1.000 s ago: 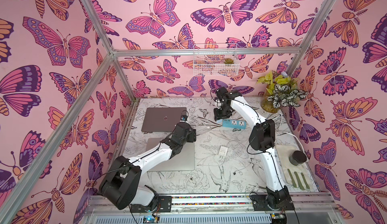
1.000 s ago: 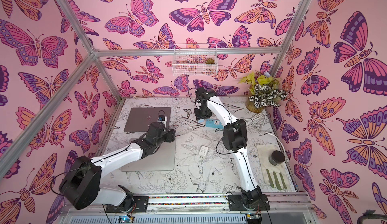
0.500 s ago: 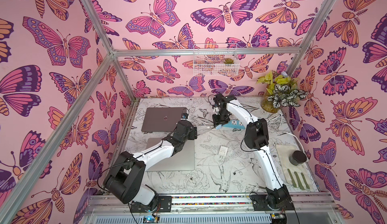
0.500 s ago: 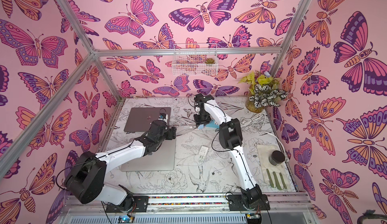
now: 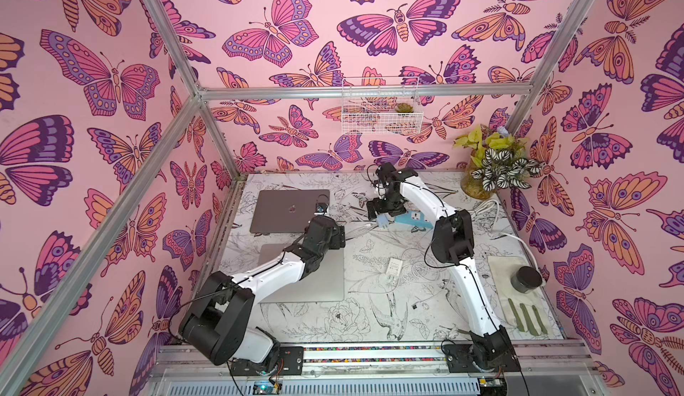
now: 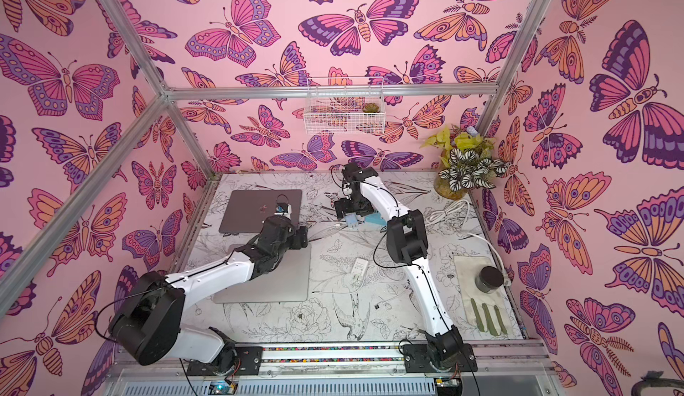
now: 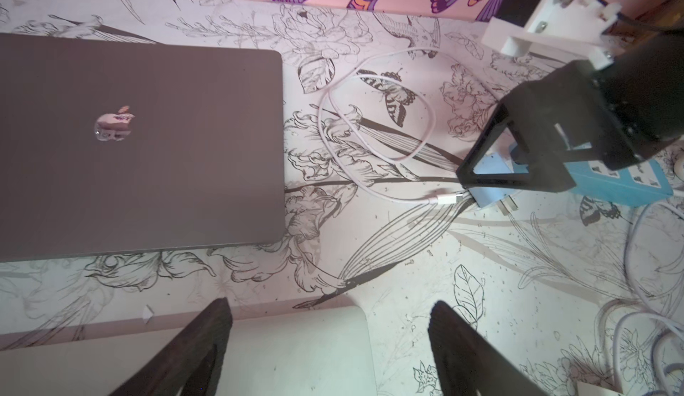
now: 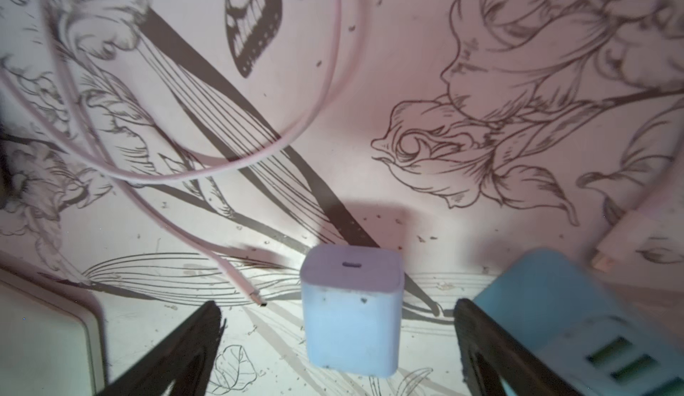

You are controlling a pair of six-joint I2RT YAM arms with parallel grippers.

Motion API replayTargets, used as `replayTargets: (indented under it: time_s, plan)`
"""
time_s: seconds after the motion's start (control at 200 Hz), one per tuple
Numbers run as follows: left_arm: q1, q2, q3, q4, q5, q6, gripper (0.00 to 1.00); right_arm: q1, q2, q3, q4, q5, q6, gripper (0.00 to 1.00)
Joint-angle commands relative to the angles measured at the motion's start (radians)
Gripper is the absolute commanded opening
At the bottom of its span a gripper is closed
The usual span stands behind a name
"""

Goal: Unplug the laptop charger
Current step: Place the plug at the center of the board, then reset both arms

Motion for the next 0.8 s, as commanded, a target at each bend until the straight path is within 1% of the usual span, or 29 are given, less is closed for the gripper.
replayTargets:
  time_s: [0.0,0.08,0.095,0.11,0.155,0.26,0.3,0.336,0.361,0.406,0.491,0.566,0.591,0.661,0.681,0.746,0.796]
  plan:
    - [0.048,-0.072,-0.040,0.016,-0.020,-0.010,0.92,0.001,-0.210,-0.090,0.122,0.042,-0.020,1.00]
    - [0.099,-0.143,-0.074,0.016,-0.028,-0.002,0.95,0.001,-0.389,-0.301,0.276,0.103,-0.036,0.99]
    - [0.110,-0.146,-0.082,0.017,-0.033,0.002,0.96,0.001,-0.429,-0.354,0.308,0.117,-0.039,0.99]
    - [0.121,-0.189,-0.090,0.018,-0.038,0.008,0.96,0.001,-0.470,-0.399,0.351,0.132,-0.043,0.99]
    - [0.155,-0.239,-0.115,0.024,-0.051,0.028,1.00,0.001,-0.598,-0.585,0.495,0.172,-0.060,0.99]
    - [0.229,-0.356,-0.200,0.062,-0.099,0.080,0.99,0.001,-0.876,-1.001,0.879,0.281,-0.108,0.99]
    - [0.248,-0.402,-0.239,0.076,-0.122,0.100,1.00,0.000,-0.970,-1.116,0.977,0.331,-0.114,0.99]
    - [0.257,-0.445,-0.272,0.082,-0.147,0.119,0.99,0.000,-1.035,-1.196,1.026,0.394,-0.094,0.99]
    - [0.258,-0.473,-0.294,0.080,-0.169,0.130,0.99,-0.002,-1.073,-1.243,1.046,0.429,-0.074,0.99]
    - [0.261,-0.522,-0.335,0.073,-0.201,0.145,1.00,-0.007,-1.134,-1.316,1.057,0.450,-0.050,0.99]
    - [0.265,-0.610,-0.403,0.044,-0.199,0.195,0.98,-0.007,-1.221,-1.432,1.059,0.488,-0.061,0.99]
    - [0.270,-0.704,-0.415,-0.018,-0.236,0.219,0.99,-0.010,-1.271,-1.516,1.051,0.630,-0.060,0.99]
    - [0.272,-0.731,-0.464,-0.010,-0.259,0.235,0.99,-0.014,-1.288,-1.547,1.066,0.671,-0.064,0.99]
    - [0.285,-0.790,-0.551,0.085,-0.320,0.299,1.00,-0.042,-1.325,-1.639,1.151,0.718,-0.087,0.99]
    - [0.293,-0.800,-0.582,0.145,-0.324,0.325,1.00,-0.052,-1.336,-1.664,1.185,0.721,-0.093,0.99]
    - [0.323,-0.801,-0.677,0.331,-0.317,0.380,0.99,-0.087,-1.357,-1.741,1.301,0.732,-0.098,0.99]
    - [0.355,-0.777,-0.694,0.373,-0.279,0.387,1.00,-0.119,-1.355,-1.774,1.362,0.733,-0.097,0.99]
